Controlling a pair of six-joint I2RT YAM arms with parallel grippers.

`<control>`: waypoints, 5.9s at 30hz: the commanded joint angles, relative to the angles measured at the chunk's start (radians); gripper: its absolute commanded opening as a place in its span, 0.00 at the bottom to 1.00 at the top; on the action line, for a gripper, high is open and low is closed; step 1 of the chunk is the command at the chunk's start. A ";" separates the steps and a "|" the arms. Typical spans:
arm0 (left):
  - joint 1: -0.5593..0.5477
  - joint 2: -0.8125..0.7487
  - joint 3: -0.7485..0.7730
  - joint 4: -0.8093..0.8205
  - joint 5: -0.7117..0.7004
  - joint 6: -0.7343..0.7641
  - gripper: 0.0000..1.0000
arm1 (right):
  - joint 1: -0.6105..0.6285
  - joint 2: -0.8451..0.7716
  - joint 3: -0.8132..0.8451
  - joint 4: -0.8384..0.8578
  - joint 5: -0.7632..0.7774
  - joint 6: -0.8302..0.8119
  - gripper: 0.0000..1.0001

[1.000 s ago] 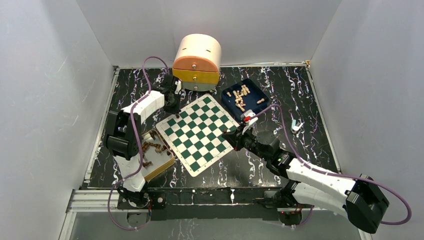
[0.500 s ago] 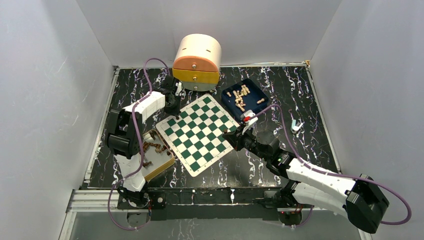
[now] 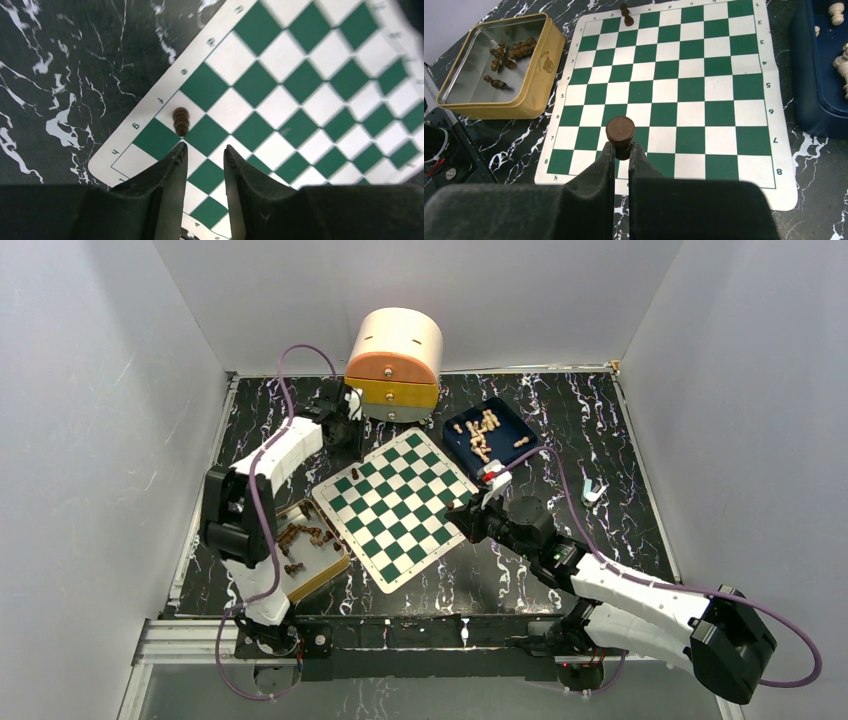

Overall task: Set up the chess pieces on the board
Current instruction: Place the chess piece on the chessboard, then place the chess piece at the center of the board, then pick up the chess piece at the center of the board, then place the chess piece on the chessboard.

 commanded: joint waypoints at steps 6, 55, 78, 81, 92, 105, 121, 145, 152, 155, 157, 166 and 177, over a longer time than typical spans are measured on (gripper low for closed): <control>-0.003 -0.316 -0.001 0.082 0.356 -0.013 0.32 | 0.001 0.027 0.111 -0.036 -0.066 0.096 0.12; -0.009 -1.023 -0.652 0.256 -0.014 0.056 0.33 | -0.050 0.922 0.950 -1.356 -0.234 0.049 0.32; -0.009 -1.021 -0.653 0.255 -0.013 0.053 0.34 | -0.051 0.805 0.772 -1.017 -0.197 0.117 0.52; -0.009 -1.026 -0.653 0.253 -0.042 0.053 0.34 | -0.051 0.827 0.778 -1.020 -0.200 0.105 0.52; -0.009 -1.026 -0.654 0.253 -0.048 0.053 0.34 | -0.051 0.866 0.780 -1.003 -0.234 0.090 0.48; -0.009 -1.023 -0.654 0.252 -0.049 0.055 0.34 | -0.050 0.896 0.793 -1.013 -0.216 0.104 0.42; -0.009 -1.024 -0.639 0.251 -0.034 -0.033 0.34 | -0.052 0.781 0.814 -1.103 -0.235 0.173 0.26; -0.012 -1.019 -0.754 0.793 0.401 -0.600 0.48 | -0.204 0.465 0.488 0.079 -0.375 1.280 0.23; -0.049 -0.916 -0.779 0.928 0.386 -0.626 0.48 | -0.198 0.451 0.479 0.137 -0.290 1.345 0.23; -0.085 -0.893 -0.774 0.982 0.376 -0.629 0.49 | -0.190 0.452 0.480 0.149 -0.267 1.353 0.23; -0.106 -0.880 -0.760 0.997 0.371 -0.615 0.50 | -0.188 0.464 0.489 0.156 -0.271 1.354 0.23; -0.134 -0.839 -0.730 1.004 0.331 -0.588 0.50 | -0.175 0.494 0.490 0.194 -0.275 1.371 0.23; -0.155 -0.798 -0.697 1.033 0.304 -0.583 0.45 | -0.163 0.506 0.506 0.185 -0.274 1.361 0.22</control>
